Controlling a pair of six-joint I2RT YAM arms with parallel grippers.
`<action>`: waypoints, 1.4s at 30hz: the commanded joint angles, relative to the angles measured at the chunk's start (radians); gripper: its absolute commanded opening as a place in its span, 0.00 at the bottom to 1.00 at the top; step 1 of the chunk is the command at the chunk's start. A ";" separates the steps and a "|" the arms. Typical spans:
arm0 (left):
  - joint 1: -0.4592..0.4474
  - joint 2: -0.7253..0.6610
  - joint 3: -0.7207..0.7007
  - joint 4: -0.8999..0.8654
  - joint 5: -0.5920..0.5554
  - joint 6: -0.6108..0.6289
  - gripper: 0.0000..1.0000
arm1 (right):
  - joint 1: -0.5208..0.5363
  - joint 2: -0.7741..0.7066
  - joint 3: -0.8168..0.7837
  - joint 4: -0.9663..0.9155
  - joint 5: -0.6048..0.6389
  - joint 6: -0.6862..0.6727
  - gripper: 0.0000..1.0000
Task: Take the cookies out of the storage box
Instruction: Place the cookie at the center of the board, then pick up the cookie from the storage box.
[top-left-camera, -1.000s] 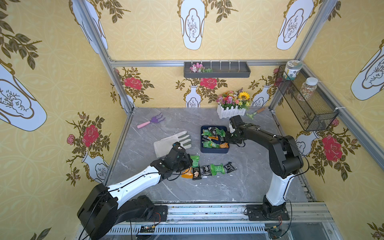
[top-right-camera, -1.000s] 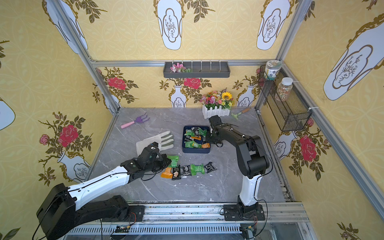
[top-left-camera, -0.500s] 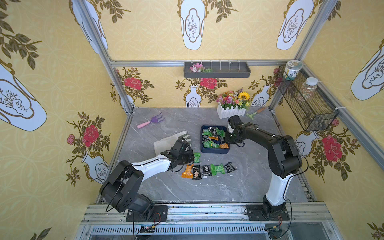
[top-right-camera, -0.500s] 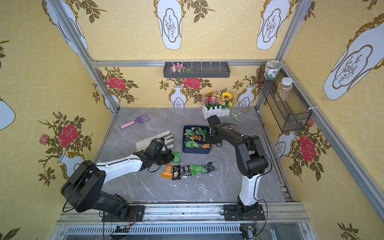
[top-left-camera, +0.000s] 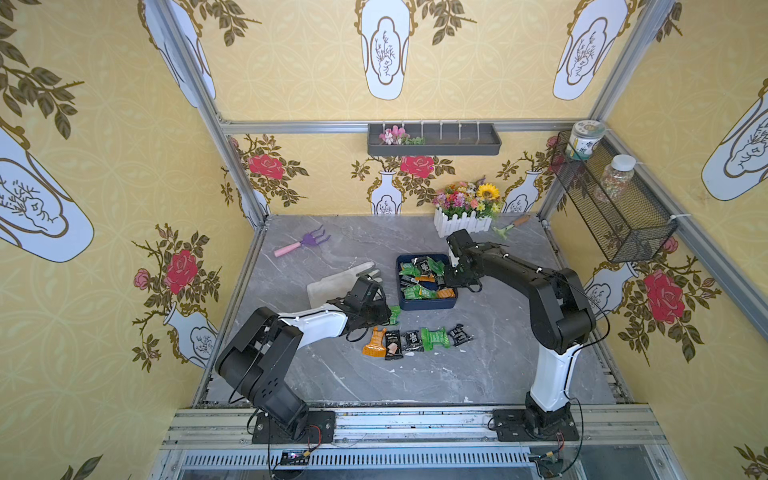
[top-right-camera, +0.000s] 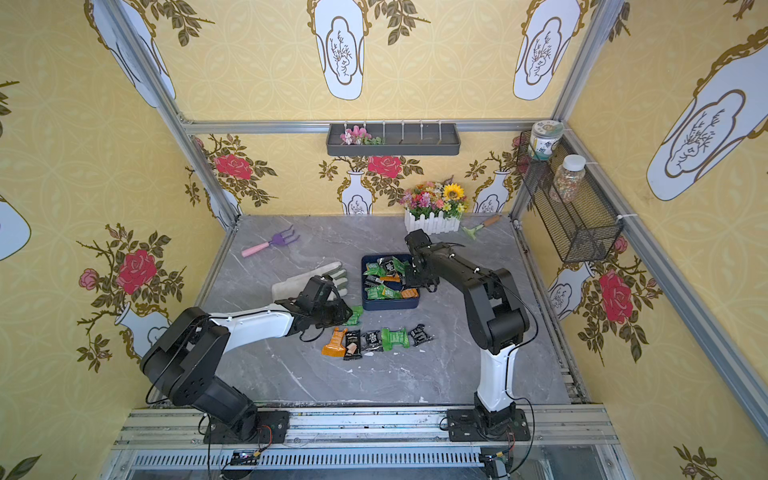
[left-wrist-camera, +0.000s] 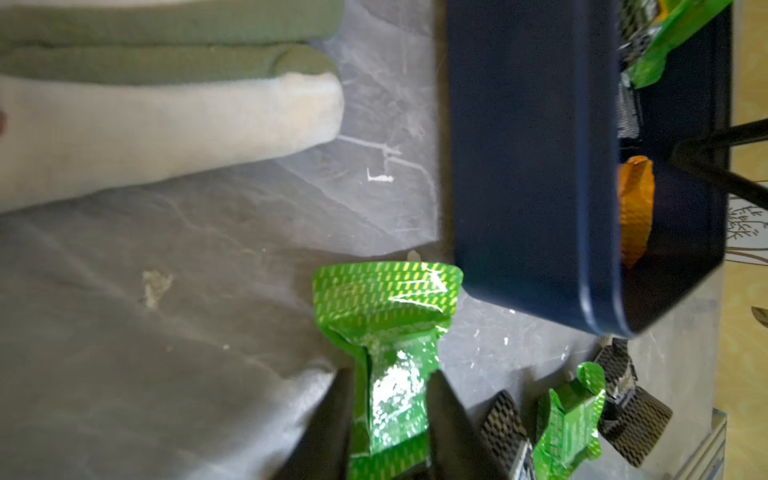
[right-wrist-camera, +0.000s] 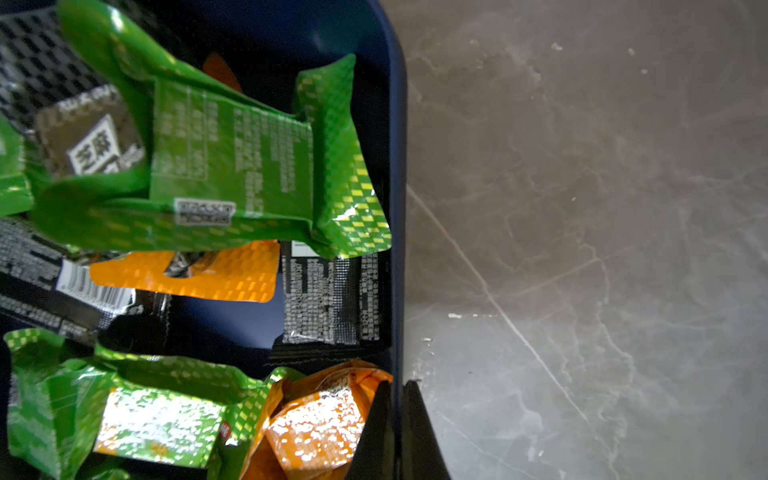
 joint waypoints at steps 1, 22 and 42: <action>0.001 -0.052 0.015 -0.047 -0.048 0.014 0.63 | 0.003 0.000 0.015 -0.008 -0.024 -0.006 0.07; -0.076 0.186 0.446 -0.169 -0.093 -0.132 0.60 | 0.055 -0.023 0.000 0.024 0.071 0.005 0.23; -0.095 0.477 0.739 -0.188 -0.177 -0.116 0.63 | 0.017 -0.053 -0.048 0.059 0.014 0.021 0.08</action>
